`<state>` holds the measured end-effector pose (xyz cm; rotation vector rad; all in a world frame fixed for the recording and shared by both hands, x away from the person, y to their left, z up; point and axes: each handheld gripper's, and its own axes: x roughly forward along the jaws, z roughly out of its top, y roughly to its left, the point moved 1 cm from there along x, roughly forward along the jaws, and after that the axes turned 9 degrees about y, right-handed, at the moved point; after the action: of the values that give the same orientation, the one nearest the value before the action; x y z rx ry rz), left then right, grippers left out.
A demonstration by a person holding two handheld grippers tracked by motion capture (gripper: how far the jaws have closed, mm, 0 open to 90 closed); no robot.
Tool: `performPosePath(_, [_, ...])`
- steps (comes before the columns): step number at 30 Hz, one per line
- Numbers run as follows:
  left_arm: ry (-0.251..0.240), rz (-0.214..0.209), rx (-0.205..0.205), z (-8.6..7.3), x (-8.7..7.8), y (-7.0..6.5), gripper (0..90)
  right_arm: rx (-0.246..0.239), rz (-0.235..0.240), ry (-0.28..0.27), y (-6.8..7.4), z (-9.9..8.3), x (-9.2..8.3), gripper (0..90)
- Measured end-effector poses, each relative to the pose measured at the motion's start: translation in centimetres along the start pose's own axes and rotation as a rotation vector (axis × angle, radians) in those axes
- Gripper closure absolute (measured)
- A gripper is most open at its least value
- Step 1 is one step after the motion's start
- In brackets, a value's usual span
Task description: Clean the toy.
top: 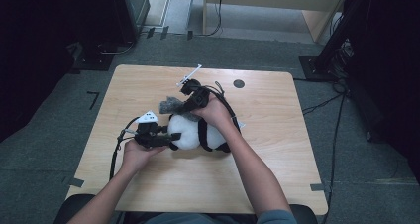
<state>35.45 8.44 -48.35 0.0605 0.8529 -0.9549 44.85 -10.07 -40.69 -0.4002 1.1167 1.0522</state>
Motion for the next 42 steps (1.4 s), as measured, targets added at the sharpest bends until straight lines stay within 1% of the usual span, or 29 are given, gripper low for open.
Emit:
performPosePath(1, [0.001,0.000,0.000,0.0,0.0,0.0,47.9,0.013,-0.006,0.004,-0.3,-0.2,-0.1,75.9])
performPosePath(2, [0.001,0.000,0.000,0.0,0.0,0.0,48.0,0.013,-0.006,0.004,-0.3,-0.2,-0.1,75.9])
performPosePath(3, [0.001,0.001,0.000,0.0,0.0,0.0,48.0,0.036,-0.015,0.011,-1.1,-0.6,-0.3,75.9])
performPosePath(4, [0.000,0.000,0.000,0.0,0.0,0.0,48.0,0.036,-0.015,0.011,-1.1,-0.6,-0.3,75.9])
performPosePath(5, [0.000,0.000,0.000,0.0,0.0,0.0,48.0,0.059,-0.024,0.019,-1.7,-1.1,-0.6,75.9])
performPosePath(7, [-0.002,0.001,0.000,0.0,0.0,0.0,48.0,0.082,-0.034,0.031,-2.6,-1.7,-0.8,75.9])
performPosePath(8, [-0.002,0.001,0.000,0.0,0.0,0.0,48.1,0.082,-0.034,0.031,-2.6,-1.7,-0.8,75.9])
performPosePath(9, [-0.001,0.001,0.001,0.0,0.0,0.0,48.1,0.105,-0.052,0.053,-3.5,-2.4,-1.0,75.8])
performPosePath(10, [-0.001,0.001,0.002,0.0,0.0,0.0,48.1,0.110,-0.057,0.060,-3.9,-2.7,-1.1,75.8])
performPosePath(11, [-0.006,-0.001,-0.001,0.0,0.0,-0.1,48.1,0.124,-0.054,0.058,-4.4,-3.1,-1.2,75.8])
performPosePath(13, [-0.004,0.000,0.004,0.0,0.0,-0.1,48.1,0.169,-0.044,0.042,-5.5,-3.9,-1.7,75.8])
performPosePath(16, [-0.003,0.000,0.005,0.0,0.0,-0.1,48.1,0.201,-0.061,0.034,-6.7,-5.0,-2.4,75.7])
performPosePath(18, [-0.004,0.000,0.005,0.0,0.1,-0.1,48.1,0.203,-0.070,0.032,-7.0,-5.3,-2.6,75.5])
performPosePath(19, [-0.003,0.000,0.005,0.0,0.0,-0.1,48.1,0.219,-0.082,0.036,-7.5,-5.9,-3.0,75.3])
performPosePath(21, [-0.003,0.001,0.004,0.0,0.0,-0.1,48.1,0.223,-0.085,0.037,-7.7,-6.1,-3.1,75.3])
performPosePath(22, [-0.002,0.001,0.005,0.0,0.0,-0.1,48.1,0.235,-0.090,0.031,-8.1,-6.7,-3.4,75.4])
performPosePath(24, [-0.003,0.002,0.006,0.0,0.0,-0.1,48.1,0.239,-0.091,0.023,-8.2,-7.1,-3.5,75.3])
performPosePath(27, [-0.003,0.003,0.007,0.0,0.1,-0.1,48.1,0.270,-0.088,0.009,-9.0,-8.8,-3.9,75.4])
performPosePath(29, [-0.003,0.003,0.005,0.0,0.0,-0.1,48.1,0.294,-0.073,0.006,-9.4,-9.6,-3.9,75.5])
performPosePath(31, [-0.004,0.002,0.004,0.0,0.1,0.0,48.2,0.306,-0.070,-0.021,-9.7,-10.6,-3.9,76.3])
performPosePath(32, [-0.004,0.002,0.004,0.0,0.1,0.0,48.2,0.306,-0.070,-0.021,-9.7,-10.6,-3.9,76.3])
performPosePath(33, [-0.004,0.001,0.002,0.0,0.1,0.0,48.2,0.313,-0.061,-0.028,-9.9,-11.1,-3.8,76.2])
performPosePath(34, [-0.005,0.000,0.001,0.0,0.1,0.0,48.2,0.334,-0.053,-0.026,-10.1,-11.6,-3.7,76.3])
performPosePath(35, [-0.005,-0.001,-0.002,0.0,0.1,0.0,48.3,0.343,-0.057,-0.020,-10.4,-12.4,-3.5,76.3])
performPosePath(36, [-0.005,-0.001,-0.002,0.0,0.1,0.0,48.2,0.340,-0.067,-0.032,-10.5,-12.9,-3.4,76.3])
performPosePath(38, [-0.004,-0.003,-0.003,0.0,0.0,0.0,48.3,0.359,-0.058,-0.025,-10.8,-13.8,-3.0,76.4])
performPosePath(39, [-0.005,-0.003,-0.003,0.0,0.0,0.1,48.2,0.365,-0.062,-0.034,-10.8,-14.3,-2.9,76.8])
performPosePath(40, [-0.005,-0.003,-0.003,0.0,0.0,0.1,48.3,0.378,-0.064,-0.026,-10.9,-14.7,-2.8,76.9])
performPosePath(42, [-0.006,-0.003,-0.004,-0.1,0.0,0.1,48.3,0.396,-0.071,0.007,-11.1,-15.3,-2.6,77.0])
